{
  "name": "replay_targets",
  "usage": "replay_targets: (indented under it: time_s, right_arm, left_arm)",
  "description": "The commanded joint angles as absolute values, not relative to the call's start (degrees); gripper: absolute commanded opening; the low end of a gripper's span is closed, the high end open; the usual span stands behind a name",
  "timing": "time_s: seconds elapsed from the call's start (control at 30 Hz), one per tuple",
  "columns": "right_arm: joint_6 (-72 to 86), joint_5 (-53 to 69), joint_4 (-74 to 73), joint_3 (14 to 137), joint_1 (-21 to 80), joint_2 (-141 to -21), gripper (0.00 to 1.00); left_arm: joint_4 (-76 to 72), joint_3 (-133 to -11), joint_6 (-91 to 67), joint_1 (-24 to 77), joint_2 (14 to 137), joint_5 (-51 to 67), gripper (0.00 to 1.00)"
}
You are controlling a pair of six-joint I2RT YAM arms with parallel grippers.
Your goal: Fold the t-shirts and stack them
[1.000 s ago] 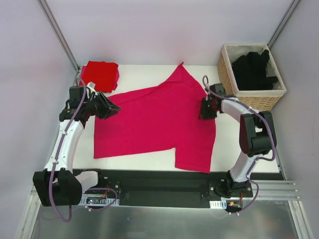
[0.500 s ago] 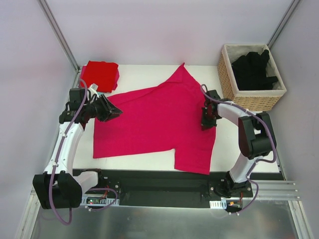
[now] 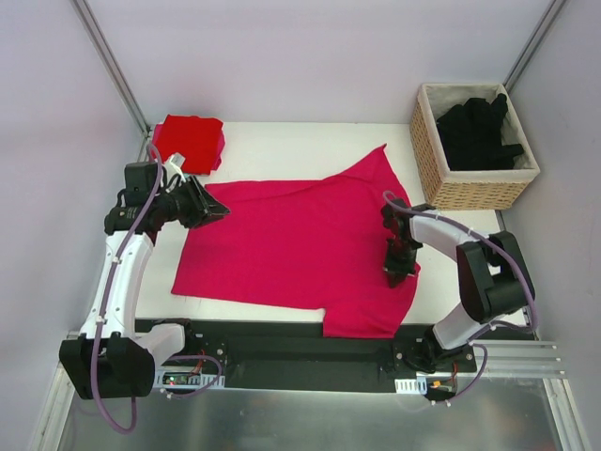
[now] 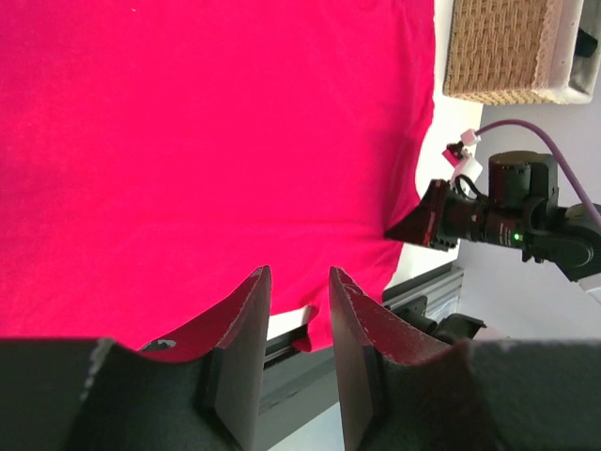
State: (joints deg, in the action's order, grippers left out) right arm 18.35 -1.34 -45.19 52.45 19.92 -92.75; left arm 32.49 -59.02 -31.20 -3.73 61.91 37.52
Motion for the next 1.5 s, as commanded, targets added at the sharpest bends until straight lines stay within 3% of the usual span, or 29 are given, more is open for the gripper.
replay_targets:
  time_s: [0.0, 0.17, 0.33, 0.57, 0.7, 0.73, 0.83, 1.1, 1.47]
  right_arm:
    - [21.4, -3.5, -54.7, 49.9, 20.8, -87.1, 0.01]
    - [19.0, -8.4, -57.5, 50.7, 20.9, -85.6, 0.01]
    - [17.4, -17.0, -61.0, 62.3, 21.9, -81.0, 0.01]
    - [10.1, -17.2, -58.2, 75.4, 21.9, -83.2, 0.01]
    - [8.2, -13.9, -53.1, 75.2, 21.8, -82.4, 0.19]
    - [7.5, -13.6, -52.9, 75.2, 21.7, -82.7, 0.29]
    - [6.2, -12.9, -53.3, 74.9, 20.9, -83.8, 0.37]
    - [4.2, -9.6, -53.3, 71.4, 14.6, -81.7, 0.38]
    - [2.7, -8.6, -54.3, 71.7, 12.2, -81.3, 0.38]
  left_arm:
    - [34.3, -60.0, -29.3, -3.7, 59.5, 39.0, 0.31]
    - [34.2, -58.8, -29.2, -3.7, 58.6, 37.4, 0.32]
    - [34.3, -58.5, -27.3, -3.6, 62.5, 36.0, 0.33]
    - [34.2, -64.2, -27.7, -4.0, 79.6, 20.5, 0.35]
    - [32.9, -70.9, -27.3, -4.2, 88.2, 13.4, 0.40]
    - [33.0, -72.4, -27.0, -4.2, 90.0, 13.1, 0.41]
    - [32.5, -78.1, -27.2, -4.5, 96.8, 12.8, 0.42]
    - [32.0, -87.6, -28.2, -4.5, 110.5, 13.8, 0.41]
    - [30.3, -85.6, -27.9, -4.6, 112.1, 10.6, 0.41]
